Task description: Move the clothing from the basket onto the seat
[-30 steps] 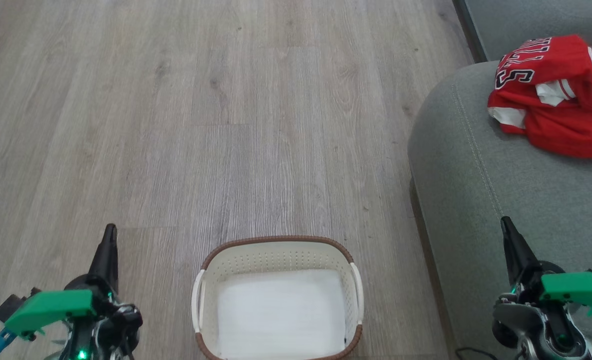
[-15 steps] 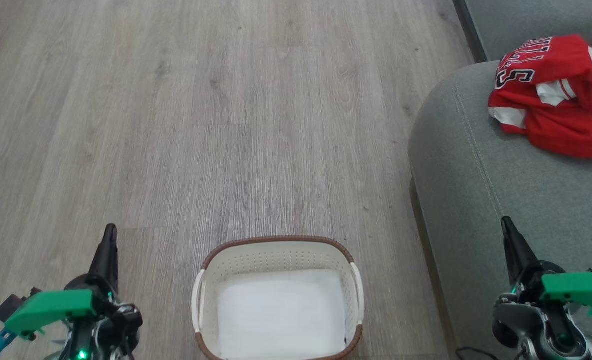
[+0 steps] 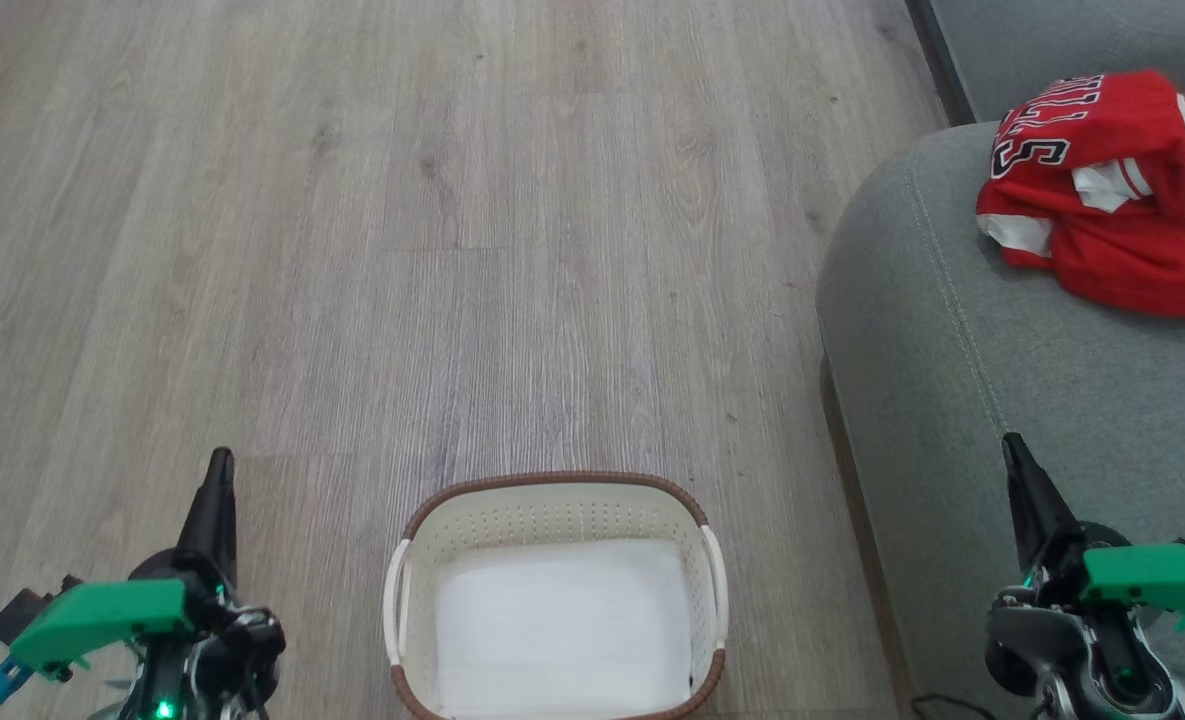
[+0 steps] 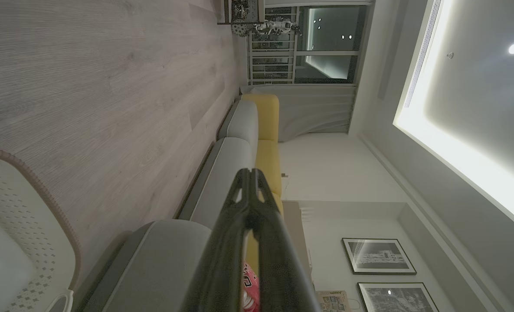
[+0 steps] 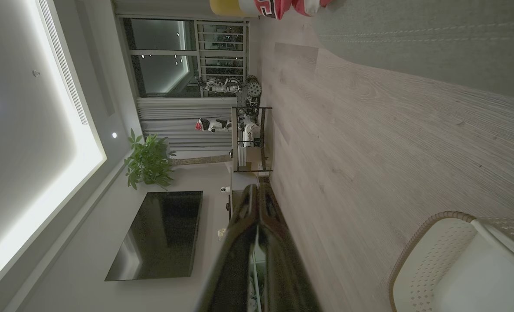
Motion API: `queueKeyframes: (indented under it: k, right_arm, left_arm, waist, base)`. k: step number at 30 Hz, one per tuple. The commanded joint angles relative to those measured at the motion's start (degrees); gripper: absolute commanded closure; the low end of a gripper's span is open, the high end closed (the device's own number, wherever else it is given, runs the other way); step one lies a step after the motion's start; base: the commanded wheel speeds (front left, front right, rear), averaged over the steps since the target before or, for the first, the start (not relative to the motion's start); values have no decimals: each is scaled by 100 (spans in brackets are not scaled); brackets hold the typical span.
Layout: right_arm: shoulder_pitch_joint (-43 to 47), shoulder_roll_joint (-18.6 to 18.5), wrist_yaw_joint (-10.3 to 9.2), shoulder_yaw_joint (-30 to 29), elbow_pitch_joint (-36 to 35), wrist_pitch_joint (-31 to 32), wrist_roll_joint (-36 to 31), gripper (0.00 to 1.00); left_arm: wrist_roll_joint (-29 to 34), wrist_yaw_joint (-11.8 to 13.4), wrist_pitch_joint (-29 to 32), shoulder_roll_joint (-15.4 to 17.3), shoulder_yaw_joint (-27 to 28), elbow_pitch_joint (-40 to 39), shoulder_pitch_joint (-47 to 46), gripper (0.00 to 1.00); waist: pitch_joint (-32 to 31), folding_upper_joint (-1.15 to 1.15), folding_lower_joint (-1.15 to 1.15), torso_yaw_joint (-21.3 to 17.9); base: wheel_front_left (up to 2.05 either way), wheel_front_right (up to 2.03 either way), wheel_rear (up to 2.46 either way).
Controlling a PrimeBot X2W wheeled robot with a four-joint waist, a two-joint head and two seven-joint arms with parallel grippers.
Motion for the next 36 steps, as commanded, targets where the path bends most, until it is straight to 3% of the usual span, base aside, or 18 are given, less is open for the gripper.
queueKeyframes:
  k: [1,36]
  right_arm:
    - [-295,-33,47,103,-218,18,33,100]
    - [-295,-33,47,103,-218,18,33,100]
  left_arm:
    - [-13,-37,45,49,206,-206,-275,100]
    - [-15,-37,44,49,205,-206,-275,100]
  waist:
    - [0,0,0,0]
    - [0,0,0,0]
  base:
    - [0,0,0]
    - [0,0,0]
